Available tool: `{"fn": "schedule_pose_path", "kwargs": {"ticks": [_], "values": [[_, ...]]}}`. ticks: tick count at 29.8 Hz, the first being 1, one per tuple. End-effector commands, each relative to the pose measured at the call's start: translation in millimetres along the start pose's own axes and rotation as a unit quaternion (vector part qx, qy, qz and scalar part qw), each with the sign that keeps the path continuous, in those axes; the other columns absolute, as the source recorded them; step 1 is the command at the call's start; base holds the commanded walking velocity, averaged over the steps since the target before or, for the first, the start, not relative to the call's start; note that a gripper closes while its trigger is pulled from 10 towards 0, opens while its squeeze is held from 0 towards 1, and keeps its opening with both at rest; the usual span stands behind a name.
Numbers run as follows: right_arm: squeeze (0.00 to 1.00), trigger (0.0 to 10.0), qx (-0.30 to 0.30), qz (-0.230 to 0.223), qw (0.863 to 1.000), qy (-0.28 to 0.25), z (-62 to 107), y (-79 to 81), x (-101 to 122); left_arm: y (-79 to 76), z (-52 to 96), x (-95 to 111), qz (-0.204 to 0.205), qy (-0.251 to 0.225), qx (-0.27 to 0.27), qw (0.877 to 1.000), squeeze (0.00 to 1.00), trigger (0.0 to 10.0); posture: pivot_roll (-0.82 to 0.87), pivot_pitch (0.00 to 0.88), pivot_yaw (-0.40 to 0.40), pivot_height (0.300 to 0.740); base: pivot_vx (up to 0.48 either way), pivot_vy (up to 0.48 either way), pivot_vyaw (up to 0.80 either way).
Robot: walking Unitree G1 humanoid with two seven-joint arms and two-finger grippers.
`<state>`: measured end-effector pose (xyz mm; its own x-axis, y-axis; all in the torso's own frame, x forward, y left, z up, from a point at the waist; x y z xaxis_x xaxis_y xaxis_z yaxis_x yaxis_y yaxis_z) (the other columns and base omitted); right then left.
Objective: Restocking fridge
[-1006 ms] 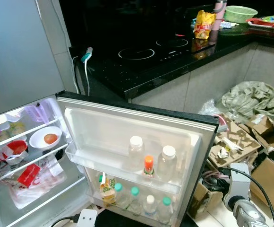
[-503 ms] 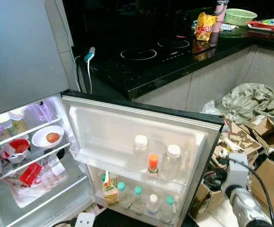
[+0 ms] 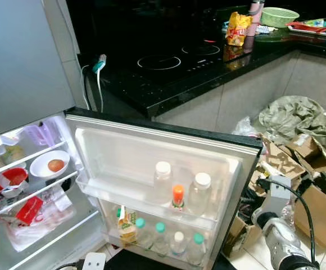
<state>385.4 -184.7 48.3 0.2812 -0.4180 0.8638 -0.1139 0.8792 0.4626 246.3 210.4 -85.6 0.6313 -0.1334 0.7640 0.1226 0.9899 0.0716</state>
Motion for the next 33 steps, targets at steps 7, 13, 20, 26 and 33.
{"fn": "schedule_pose_path", "kwargs": {"ticks": [7,13,20,26,33], "values": [[0.00,10.0,0.222,-0.072,0.970,0.066,21.4,42.8,-33,3.0,3.9,-6,-0.009,0.003,-0.009,1.000,0.00,10.0,-0.02,0.119,0.040,0.740,0.000,0.000,0.00],[0.00,10.0,0.326,-0.120,0.931,0.113,51.2,52.4,-41,10.5,8.1,-14,-0.008,0.011,0.003,1.000,0.00,10.0,-0.02,0.119,0.040,0.740,0.000,0.000,0.00],[0.00,10.0,0.324,-0.148,0.905,0.232,110.0,17.7,-87,21.0,20.8,-38,-0.006,0.036,0.024,0.999,0.00,10.0,-0.03,0.123,0.049,0.740,0.000,0.000,0.00],[0.00,10.0,-0.041,0.030,0.957,0.287,122.4,-85.5,-126,29.2,27.1,-50,0.006,0.051,0.048,0.998,0.00,10.0,-0.02,0.128,0.048,0.740,0.000,0.000,0.00],[0.00,10.0,-0.197,0.094,0.955,0.202,108.9,-118.0,-82,30.4,27.5,-50,0.005,0.050,0.049,0.997,0.00,10.0,-0.02,0.135,0.058,0.740,0.000,0.000,0.00]]}}
Point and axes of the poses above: a point about 5 cm out from each wrist's last joint towards the gripper, its own z axis pointing back from the gripper into the wrist, its own x axis along the axis of the wrist's last joint, y = z × x, the point moved 5 cm from there along -z, pointing out of the wrist towards the gripper, and after that the axes turned 6 degrees about -z, right-handed, at the moved point
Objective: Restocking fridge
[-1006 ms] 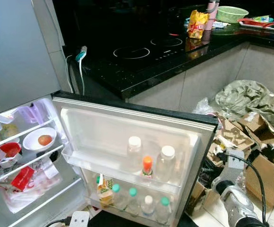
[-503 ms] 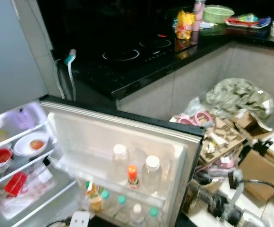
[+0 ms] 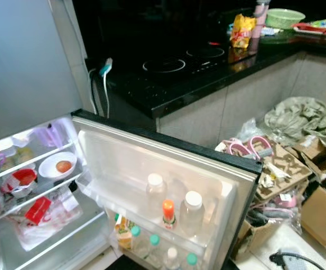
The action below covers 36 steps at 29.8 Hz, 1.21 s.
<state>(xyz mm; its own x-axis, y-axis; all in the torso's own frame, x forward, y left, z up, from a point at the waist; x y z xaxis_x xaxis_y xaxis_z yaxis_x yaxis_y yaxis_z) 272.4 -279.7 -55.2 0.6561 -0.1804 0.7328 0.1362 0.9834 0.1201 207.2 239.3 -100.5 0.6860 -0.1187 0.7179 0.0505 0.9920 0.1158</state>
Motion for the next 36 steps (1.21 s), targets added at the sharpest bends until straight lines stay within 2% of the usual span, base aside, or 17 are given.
{"fn": "schedule_pose_path", "kwargs": {"ticks": [1,4,7,10,12,13,14,20,23,24,28,30,32,33,34,35,36], "values": [[0.00,10.0,-0.037,0.003,0.999,-0.032,-2.2,-3.0,18,7.2,3.7,-8,-0.004,0.012,0.005,1.000,0.00,10.0,-0.02,0.137,0.061,0.740,0.000,0.000,0.00],[0.00,10.0,-0.067,-0.014,0.991,-0.119,-11.1,14.0,69,3.4,0.0,0,-0.007,0.003,-0.001,1.000,0.00,10.0,-0.02,0.138,0.064,0.740,0.000,0.000,0.00],[0.00,10.0,-0.055,-0.020,0.988,-0.146,-14.2,29.0,85,2.4,-1.1,3,-0.007,0.000,-0.003,1.000,0.00,10.0,-0.02,0.139,0.063,0.740,0.000,0.000,0.00],[0.00,10.0,-0.024,-0.035,0.983,-0.177,-19.0,60.1,106,0.5,-2.9,7,-0.007,-0.004,-0.004,1.000,0.00,10.0,-0.02,0.138,0.061,0.740,0.000,0.000,0.00],[0.00,10.0,0.016,-0.031,0.981,-0.190,-21.7,92.7,119,-2.2,-3.9,10,-0.007,-0.009,-0.008,1.000,0.00,10.0,-0.02,0.139,0.058,0.740,0.000,0.000,0.00],[0.00,10.0,0.016,-0.031,0.981,-0.190,-21.7,92.7,119,-2.2,-3.9,10,-0.007,-0.009,-0.008,1.000,0.00,10.0,-0.02,0.139,0.058,0.740,0.000,0.000,0.00],[0.00,10.0,0.059,-0.024,0.978,-0.199,-22.3,123.1,124,-6.8,-4.4,14,-0.008,-0.019,-0.016,1.000,0.00,10.0,-0.01,0.137,0.052,0.740,0.000,0.000,0.00],[0.00,10.0,0.143,-0.012,0.970,-0.195,-20.4,158.8,115,-11.4,-3.4,12,-0.017,-0.019,-0.027,0.999,0.00,10.0,-0.01,0.138,0.049,0.740,0.000,0.000,0.00],[0.00,10.0,0.234,-0.037,0.956,-0.172,-15.4,168.8,97,-9.4,-1.6,8,-0.015,-0.015,-0.024,0.999,0.00,10.0,-0.01,0.139,0.048,0.740,0.000,0.000,0.00],[0.00,10.0,0.234,-0.037,0.956,-0.172,-15.4,168.8,97,-9.4,-1.6,8,-0.015,-0.015,-0.024,0.999,0.00,10.0,-0.01,0.139,0.048,0.740,0.000,0.000,0.00],[0.00,10.0,0.379,-0.089,0.914,-0.114,1.8,171.6,66,-6.5,0.6,2,-0.015,-0.009,-0.021,1.000,0.00,10.0,-0.01,0.143,0.050,0.740,0.000,0.000,0.00],[0.00,10.0,0.395,-0.086,0.910,-0.090,6.3,161.8,50,-5.4,1.3,1,-0.015,-0.006,-0.020,1.000,0.00,10.0,-0.02,0.143,0.053,0.740,0.000,0.000,0.00],[0.00,10.0,0.344,-0.069,0.934,-0.063,2.2,134.4,26,-4.6,1.8,-2,-0.015,-0.002,-0.019,1.000,0.00,10.0,-0.02,0.141,0.055,0.740,0.000,0.000,0.00],[0.00,10.0,0.344,-0.069,0.934,-0.063,2.2,134.4,26,-4.6,1.8,-2,-0.015,-0.002,-0.019,1.000,0.00,10.0,-0.02,0.141,0.055,0.740,0.000,0.000,0.00],[0.00,10.0,0.299,-0.066,0.950,-0.053,-1.7,117.5,17,-4.4,2.0,-2,-0.016,-0.001,-0.018,1.000,0.00,10.0,-0.02,0.140,0.056,0.740,0.000,0.000,0.00],[0.00,10.0,0.196,-0.055,0.978,-0.037,-8.6,85.8,5,-4.2,2.0,-3,-0.016,0.000,-0.018,1.000,0.00,10.0,-0.03,0.139,0.057,0.740,0.000,0.000,0.00],[0.00,10.0,0.101,-0.057,0.993,-0.030,-9.8,54.0,-4,-3.9,1.9,-3,-0.017,0.001,-0.017,1.000,0.00,10.0,-0.03,0.136,0.056,0.740,0.000,0.000,0.00]]}}
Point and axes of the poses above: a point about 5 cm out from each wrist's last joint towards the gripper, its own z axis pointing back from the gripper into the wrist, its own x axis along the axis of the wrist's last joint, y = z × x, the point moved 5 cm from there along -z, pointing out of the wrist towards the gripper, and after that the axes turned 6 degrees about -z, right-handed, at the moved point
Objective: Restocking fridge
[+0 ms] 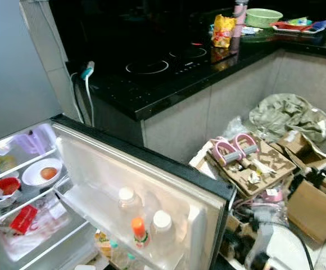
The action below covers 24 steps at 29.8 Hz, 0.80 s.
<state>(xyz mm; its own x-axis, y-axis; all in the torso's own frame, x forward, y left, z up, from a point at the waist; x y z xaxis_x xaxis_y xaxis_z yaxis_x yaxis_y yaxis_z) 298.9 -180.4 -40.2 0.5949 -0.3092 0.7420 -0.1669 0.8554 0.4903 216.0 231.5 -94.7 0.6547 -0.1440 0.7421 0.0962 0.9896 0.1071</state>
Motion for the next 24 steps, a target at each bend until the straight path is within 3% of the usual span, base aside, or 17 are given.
{"fn": "schedule_pose_path", "kwargs": {"ticks": [1,3,5,6,8,9,11,13,14,15,24], "values": [[0.00,10.0,-0.142,0.007,0.990,0.003,22.2,-45.6,-8,2.2,4.6,-14,-0.004,0.021,0.002,1.000,0.00,10.0,-0.03,0.136,0.056,0.740,0.000,0.000,0.00],[0.00,10.0,-0.269,-0.015,0.963,-0.001,52.8,-85.5,-18,2.9,4.4,-14,-0.004,0.022,0.005,1.000,0.00,10.0,-0.02,0.134,0.054,0.740,0.000,0.000,0.00],[0.00,10.0,-0.269,-0.015,0.963,-0.001,52.8,-85.5,-18,2.9,4.4,-14,-0.004,0.022,0.005,1.000,0.00,10.0,-0.02,0.134,0.054,0.740,0.000,0.000,0.00],[0.00,10.0,-0.300,-0.025,0.954,0.000,65.4,-96.4,-24,3.7,4.2,-13,-0.003,0.021,0.008,1.000,0.00,10.0,-0.02,0.131,0.053,0.740,0.000,0.000,0.00],[0.00,10.0,-0.318,-0.031,0.947,0.009,74.7,-102.5,-33,4.9,4.0,-13,-0.001,0.021,0.012,1.000,0.00,10.0,-0.02,0.129,0.053,0.740,0.000,0.000,0.00],[0.00,10.0,-0.318,-0.031,0.947,0.009,74.7,-102.5,-33,4.9,4.0,-13,-0.001,0.021,0.012,1.000,0.00,10.0,-0.02,0.129,0.053,0.740,0.000,0.000,0.00],[0.00,10.0,-0.321,-0.049,0.945,0.045,81.2,-99.9,-62,7.2,3.0,-11,0.000,0.021,0.022,1.000,0.00,10.0,-0.02,0.120,0.052,0.740,0.000,0.000,0.00],[0.00,10.0,-0.321,-0.049,0.945,0.045,81.2,-99.9,-62,7.2,3.0,-11,0.000,0.021,0.022,1.000,0.00,10.0,-0.02,0.120,0.052,0.740,0.000,0.000,0.00],[0.00,10.0,-0.315,-0.051,0.945,0.069,81.1,-95.0,-76,7.5,2.4,-11,-0.001,0.022,0.025,0.999,0.00,10.0,-0.02,0.118,0.051,0.740,0.000,0.000,0.00],[0.00,10.0,-0.285,-0.020,0.952,0.111,76.9,-82.4,-95,6.1,1.3,-9,-0.003,0.020,0.027,0.999,0.00,10.0,-0.02,0.118,0.051,0.740,0.000,0.000,0.80],[0.00,10.0,-0.249,0.007,0.962,0.111,59.8,-63.3,-98,1.3,-0.1,-6,0.000,0.015,0.019,1.000,0.00,10.0,-0.02,0.119,0.052,0.740,0.000,0.000,0.80]]}}
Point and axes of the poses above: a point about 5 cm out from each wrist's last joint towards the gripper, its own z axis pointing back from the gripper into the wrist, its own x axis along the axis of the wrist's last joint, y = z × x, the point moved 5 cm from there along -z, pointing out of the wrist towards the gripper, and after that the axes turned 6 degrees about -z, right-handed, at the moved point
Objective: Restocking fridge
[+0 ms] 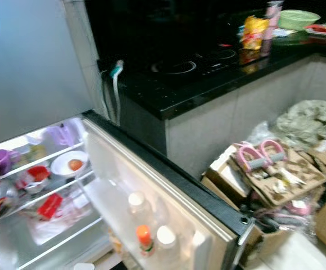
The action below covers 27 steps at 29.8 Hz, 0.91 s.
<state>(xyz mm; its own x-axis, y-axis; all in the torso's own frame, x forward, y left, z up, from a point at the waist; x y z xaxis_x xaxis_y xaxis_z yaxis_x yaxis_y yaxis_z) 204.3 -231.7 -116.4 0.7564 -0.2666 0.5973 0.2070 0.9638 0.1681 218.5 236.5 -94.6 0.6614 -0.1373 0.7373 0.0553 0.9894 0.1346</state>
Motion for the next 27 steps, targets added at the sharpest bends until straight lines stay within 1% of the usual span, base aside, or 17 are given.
{"fn": "schedule_pose_path", "kwargs": {"ticks": [1,3,6,9,13,16,17,19,20,21,22,23,27], "values": [[0.00,10.0,0.007,0.012,1.000,-0.004,-0.7,4.6,0,-4.0,1.7,-7,-0.003,0.010,-0.006,1.000,0.00,10.0,-0.02,0.119,0.052,0.740,0.000,0.000,0.80],[0.00,10.0,0.009,0.013,1.000,-0.007,-1.4,5.9,3,-5.1,1.4,-6,-0.001,0.008,-0.007,1.000,0.00,10.0,-0.02,0.119,0.052,0.740,0.000,0.000,0.80],[0.00,10.0,-0.003,0.008,1.000,-0.008,-1.2,1.1,6,-7.6,0.1,-3,0.002,0.005,-0.011,1.000,0.00,10.0,-0.02,0.119,0.049,0.740,0.000,0.000,0.80],[0.00,10.0,-0.010,0.012,1.000,-0.005,0.5,-5.4,6,-11.7,-1.6,0,-0.004,0.004,-0.019,1.000,0.00,10.0,-0.02,0.118,0.048,0.740,0.000,0.000,0.80],[0.00,10.0,-0.012,0.013,1.000,-0.005,1.2,-8.3,6,-14.0,-2.3,2,-0.010,0.001,-0.025,1.000,0.00,10.0,-0.02,0.120,0.049,0.740,0.000,0.000,0.80],[0.00,10.0,-0.040,0.002,0.999,-0.010,3.8,-21.2,9,-19.5,-4.4,6,-0.015,-0.002,-0.036,0.999,0.00,10.0,-0.02,0.122,0.050,0.740,0.000,0.000,0.80],[0.00,10.0,-0.040,0.002,0.999,-0.010,3.8,-21.2,9,-19.5,-4.4,6,-0.015,-0.002,-0.036,0.999,0.00,10.0,-0.02,0.122,0.050,0.740,0.000,0.000,0.80],[0.00,10.0,-0.070,-0.027,0.997,-0.015,6.6,-33.3,9,-22.5,-6.0,7,-0.021,0.003,-0.043,0.999,0.00,10.0,-0.02,0.123,0.050,0.740,0.000,0.000,0.00],[0.00,10.0,-0.070,-0.027,0.997,-0.015,6.6,-33.3,9,-22.5,-6.0,7,-0.021,0.003,-0.043,0.999,0.00,10.0,-0.02,0.123,0.050,0.740,0.000,0.000,0.00],[0.00,10.0,-0.079,-0.030,0.996,-0.011,8.1,-38.3,8,-23.5,-6.8,8,-0.023,0.006,-0.044,0.999,0.00,10.0,-0.02,0.124,0.052,0.740,0.000,0.000,0.00],[0.00,10.0,-0.079,-0.030,0.996,-0.011,8.1,-38.3,8,-23.5,-6.8,8,-0.023,0.006,-0.044,0.999,0.00,10.0,-0.02,0.124,0.052,0.740,0.000,0.000,0.00],[0.00,10.0,-0.087,-0.030,0.996,-0.007,9.8,-43.4,7,-25.1,-8.2,10,-0.022,0.006,-0.046,0.999,0.00,10.0,-0.02,0.126,0.054,0.740,0.000,0.000,0.00],[0.00,10.0,-0.092,-0.032,0.995,-0.007,10.8,-46.1,6,-25.7,-8.8,12,-0.020,0.005,-0.047,0.999,0.00,10.0,-0.02,0.126,0.054,0.740,0.000,0.000,0.00]]}}
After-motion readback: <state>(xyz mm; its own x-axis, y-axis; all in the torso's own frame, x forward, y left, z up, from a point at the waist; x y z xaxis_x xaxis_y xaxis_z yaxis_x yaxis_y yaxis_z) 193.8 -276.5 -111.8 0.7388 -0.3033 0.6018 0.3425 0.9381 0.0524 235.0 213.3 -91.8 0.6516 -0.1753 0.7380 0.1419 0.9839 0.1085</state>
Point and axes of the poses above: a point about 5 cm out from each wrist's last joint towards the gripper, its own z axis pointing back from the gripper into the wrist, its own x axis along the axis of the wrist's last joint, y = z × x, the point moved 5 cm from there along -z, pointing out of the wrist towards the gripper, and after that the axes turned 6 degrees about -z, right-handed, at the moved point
